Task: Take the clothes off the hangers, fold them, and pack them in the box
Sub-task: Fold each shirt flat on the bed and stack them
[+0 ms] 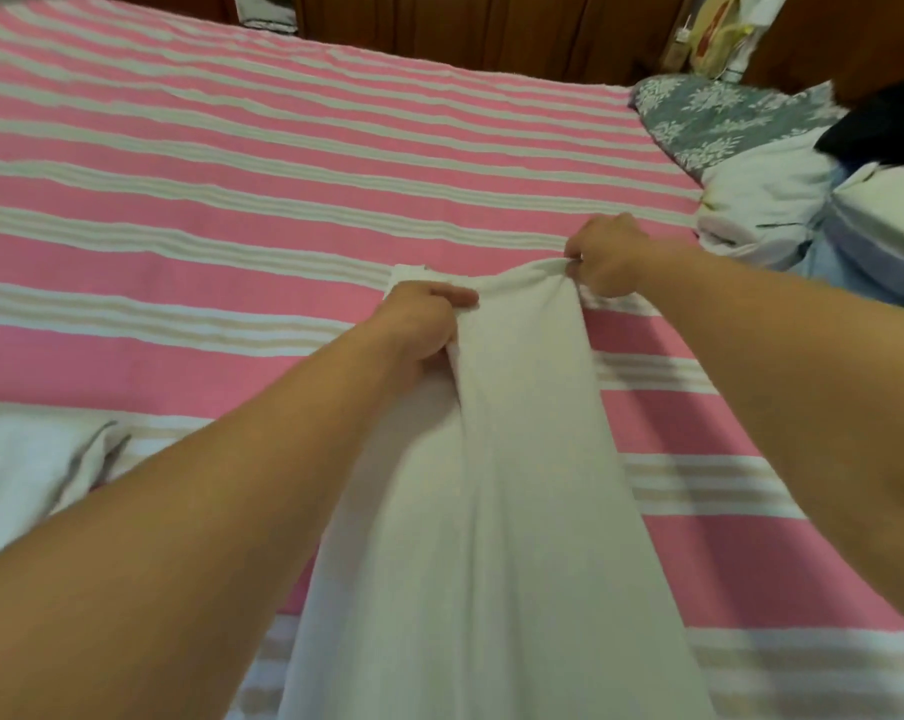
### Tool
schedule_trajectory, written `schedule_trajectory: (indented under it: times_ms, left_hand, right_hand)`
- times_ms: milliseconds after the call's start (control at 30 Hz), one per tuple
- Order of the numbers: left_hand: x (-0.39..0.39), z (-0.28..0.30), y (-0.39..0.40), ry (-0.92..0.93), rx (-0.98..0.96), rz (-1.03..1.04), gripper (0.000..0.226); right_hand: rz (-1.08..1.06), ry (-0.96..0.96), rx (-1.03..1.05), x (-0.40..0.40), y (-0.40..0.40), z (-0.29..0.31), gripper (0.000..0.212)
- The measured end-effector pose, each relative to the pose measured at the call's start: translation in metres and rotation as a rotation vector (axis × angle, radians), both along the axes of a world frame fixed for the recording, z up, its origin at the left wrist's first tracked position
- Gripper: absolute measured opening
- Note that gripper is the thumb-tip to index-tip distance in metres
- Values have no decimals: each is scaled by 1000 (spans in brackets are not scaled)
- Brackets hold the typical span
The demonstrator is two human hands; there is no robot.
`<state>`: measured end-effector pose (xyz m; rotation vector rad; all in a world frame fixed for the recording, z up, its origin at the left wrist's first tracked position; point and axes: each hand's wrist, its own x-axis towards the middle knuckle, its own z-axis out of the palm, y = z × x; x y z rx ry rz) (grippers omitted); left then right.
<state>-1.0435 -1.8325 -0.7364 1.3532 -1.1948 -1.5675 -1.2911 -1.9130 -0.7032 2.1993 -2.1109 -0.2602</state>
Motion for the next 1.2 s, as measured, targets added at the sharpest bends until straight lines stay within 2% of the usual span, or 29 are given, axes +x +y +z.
schedule_trajectory:
  times_ms: [67,233,333,467,567,667,733,800,833,867,900,967,1067,1133,1200]
  left_hand:
    - [-6,-6,0,-47,18,15,53]
    - [-6,-16,0,33,43,54,50]
    - [-8,-10,-2,-14,13,12,50]
    - [-18,1,-13,-156,-72,-35,37]
    - [-27,-16,-26,-382,-196,-79,37]
    - [-27,-14,-36,-769,-417,-82,47]
    - [-11,-11,-51,-1051,-508,43,46]
    - [14,-15,-69,-1251,-396,62,56]
    - [23,-17,-73,-1286,-313,12,60]
    - [27,-19,-77,-1266,-269,-43,57]
    - [28,-19,-80,-1217,-294,-73,46]
    - [26,-19,-82,-1127,-428,-33,21]
    - [28,-7,-91,-1002,-495,210,22]
    - [32,-8,-99,-1041,-510,242,23]
    - [32,-19,-104,-1162,-532,198,23]
  right_hand:
    - [-68,14,27,-3,-4,-12,31]
    - [-24,-334,-85,24,7,-33,26]
    - [27,-346,-72,27,20,-40,28]
    - [-137,-342,-155,20,14,-39,26]
    - [-174,-306,-139,28,13,-50,26]
    - [-211,-449,-162,32,15,-54,42]
    - [-310,-573,-196,31,20,-49,52]
    - [-411,-668,-169,28,27,-48,66]
    - [-448,-678,-126,29,32,-49,69]
    - [-457,-666,-103,30,35,-51,64]
    - [-439,-640,-112,31,34,-53,48]
    - [-410,-603,-208,34,32,-53,19]
    - [-375,-546,-395,32,22,-43,21]
    - [-302,-468,-436,34,13,-42,21]
    - [-279,-399,-400,38,3,-50,20]
